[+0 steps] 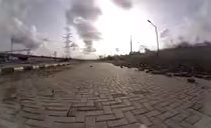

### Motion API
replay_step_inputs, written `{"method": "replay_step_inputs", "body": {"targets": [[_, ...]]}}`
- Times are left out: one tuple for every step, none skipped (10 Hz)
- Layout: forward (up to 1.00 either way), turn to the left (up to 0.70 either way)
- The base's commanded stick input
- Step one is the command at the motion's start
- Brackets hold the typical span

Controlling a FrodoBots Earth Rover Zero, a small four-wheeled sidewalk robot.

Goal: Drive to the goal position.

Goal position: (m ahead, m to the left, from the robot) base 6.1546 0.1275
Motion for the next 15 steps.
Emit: {"method": "replay_step_inputs", "body": {"targets": [[1.00,0.00],[1.00,0.00],[1.00,0.00],[1.00,0.00],[1.00,0.00],[1.00,0.00],[1.00,0.00],[1.00,0.00],[1.00,0.00],[1.00,0.00],[1.00,0.00],[1.00,0.00],[1.00,0.00],[1.00,0.00],[1.00,0.00]]}}
